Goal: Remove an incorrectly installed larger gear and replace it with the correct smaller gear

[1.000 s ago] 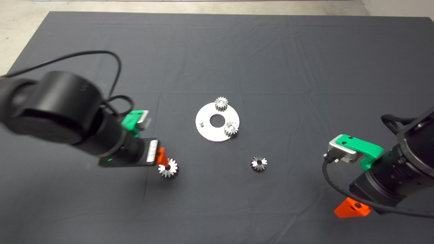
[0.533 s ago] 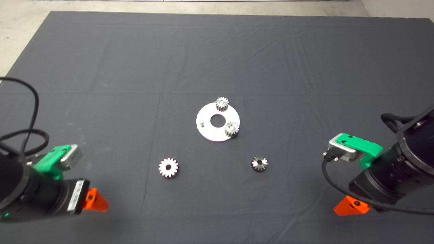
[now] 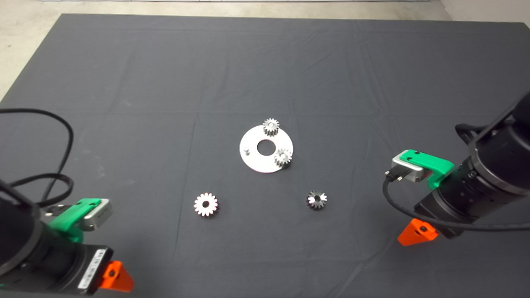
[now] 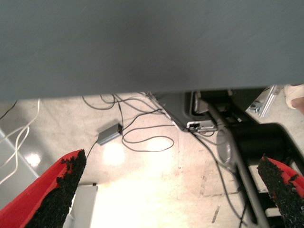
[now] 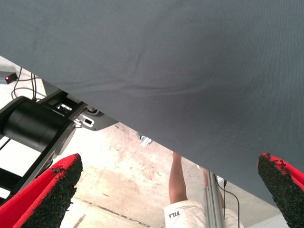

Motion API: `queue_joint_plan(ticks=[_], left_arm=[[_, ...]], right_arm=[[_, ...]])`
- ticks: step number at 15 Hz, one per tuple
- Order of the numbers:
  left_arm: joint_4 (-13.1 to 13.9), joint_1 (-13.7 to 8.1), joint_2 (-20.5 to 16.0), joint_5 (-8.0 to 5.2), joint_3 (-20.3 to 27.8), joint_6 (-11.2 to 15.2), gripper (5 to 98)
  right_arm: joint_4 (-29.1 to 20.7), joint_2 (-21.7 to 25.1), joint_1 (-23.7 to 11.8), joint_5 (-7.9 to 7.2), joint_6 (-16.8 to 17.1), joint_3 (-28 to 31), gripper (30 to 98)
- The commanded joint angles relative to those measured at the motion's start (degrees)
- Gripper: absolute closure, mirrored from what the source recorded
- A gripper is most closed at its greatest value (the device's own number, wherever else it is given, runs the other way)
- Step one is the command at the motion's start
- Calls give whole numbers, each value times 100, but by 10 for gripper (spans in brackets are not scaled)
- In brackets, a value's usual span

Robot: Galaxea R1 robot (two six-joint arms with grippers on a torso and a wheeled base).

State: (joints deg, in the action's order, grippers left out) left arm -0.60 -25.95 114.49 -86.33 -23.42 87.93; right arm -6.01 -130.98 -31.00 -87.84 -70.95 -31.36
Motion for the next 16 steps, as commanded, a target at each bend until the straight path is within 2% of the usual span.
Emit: queue_joint_plan(ticks=[1,3,4,5,7,9,12,16], left_arm=[[-265,-86,1496,126,-583,986,106],[-292,-86,1705,126,-659,1394,106],[-292,-86,1848,126,-645,1655,106],[-301,-86,1967,113,-623,1719,106],[-301,-86,2009,-6,-610,1719,74],[-301,-86,2017,-10,-601,1710,61],[-292,-86,1971,-24,-575,1707,61],[-301,-86,1981,-41,-610,1693,61]], right_arm=[[-208,-311,-143,-523,55,-140,309],[-190,-328,-126,-523,129,-347,309],[-187,-419,-117,-523,351,-524,309],[-185,-546,-108,-523,578,-704,309],[-172,-747,-108,-532,935,-1082,309],[-172,-997,-108,-532,1465,-1564,309],[-181,-1500,-91,-541,1886,-2472,309],[-146,-1800,-73,-541,2177,-2575,309]])
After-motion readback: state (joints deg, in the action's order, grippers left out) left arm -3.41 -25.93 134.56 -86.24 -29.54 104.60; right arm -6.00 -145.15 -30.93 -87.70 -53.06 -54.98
